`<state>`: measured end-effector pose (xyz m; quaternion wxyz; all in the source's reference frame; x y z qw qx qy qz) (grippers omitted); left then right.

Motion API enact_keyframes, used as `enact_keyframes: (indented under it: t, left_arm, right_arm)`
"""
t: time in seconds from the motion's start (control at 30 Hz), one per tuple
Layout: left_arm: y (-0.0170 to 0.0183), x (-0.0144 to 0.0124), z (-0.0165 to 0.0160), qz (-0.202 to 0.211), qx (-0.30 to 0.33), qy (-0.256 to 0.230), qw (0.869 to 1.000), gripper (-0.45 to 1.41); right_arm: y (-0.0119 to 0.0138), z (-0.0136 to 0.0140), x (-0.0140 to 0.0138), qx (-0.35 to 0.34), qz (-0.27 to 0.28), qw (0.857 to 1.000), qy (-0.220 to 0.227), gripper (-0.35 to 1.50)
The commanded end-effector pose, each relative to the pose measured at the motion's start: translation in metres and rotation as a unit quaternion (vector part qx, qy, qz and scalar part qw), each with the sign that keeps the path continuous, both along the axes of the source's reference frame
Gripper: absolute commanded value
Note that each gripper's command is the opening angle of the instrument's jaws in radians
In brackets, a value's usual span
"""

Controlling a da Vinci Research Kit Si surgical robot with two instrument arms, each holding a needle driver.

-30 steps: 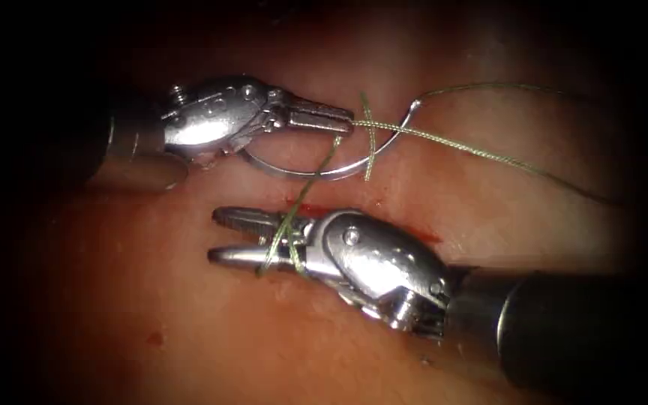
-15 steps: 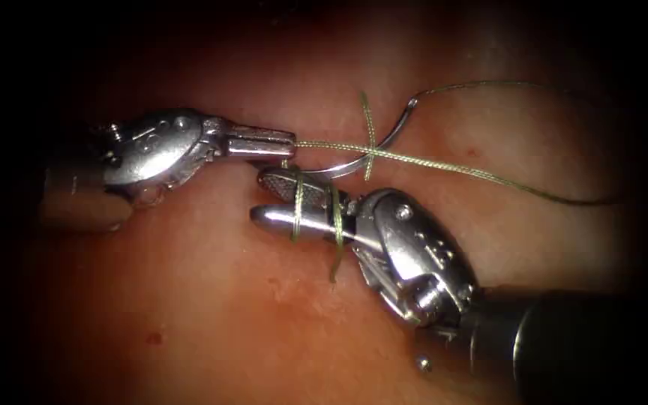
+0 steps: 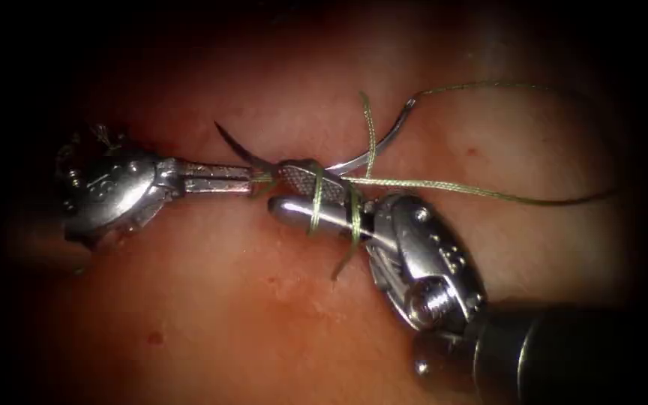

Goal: Wound Closure

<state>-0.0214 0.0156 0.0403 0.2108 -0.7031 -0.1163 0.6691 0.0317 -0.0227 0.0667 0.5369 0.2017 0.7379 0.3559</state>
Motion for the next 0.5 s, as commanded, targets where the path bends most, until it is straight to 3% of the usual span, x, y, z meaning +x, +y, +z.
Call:
enact_keyframes:
  t: [0.03,0.07,0.13,0.5]
  left_arm:
    - [0.0,-0.0006,0.0006,0.0,-0.002,0.0,1.0,-0.45]
    - [-0.0001,-0.0008,0.0004,-0.004,-0.002,-0.001,1.0,-0.45]
    - [-0.0003,-0.0014,-0.0006,-0.015,-0.005,-0.004,1.0,-0.45]
    - [-0.0008,-0.0016,-0.0036,-0.046,0.002,-0.028,0.999,-0.45]
  right_arm:
    - [-0.0001,0.0004,0.001,0.0,-0.001,1.0,0.001,0.12]
    - [-0.0001,0.0004,0.0011,0.0,-0.003,1.0,-0.003,0.15]
    - [0.0001,0.0005,0.0011,0.004,-0.009,1.0,-0.022,0.46]
    - [0.0005,0.0013,0.0,-0.009,-0.022,0.995,-0.093,0.44]
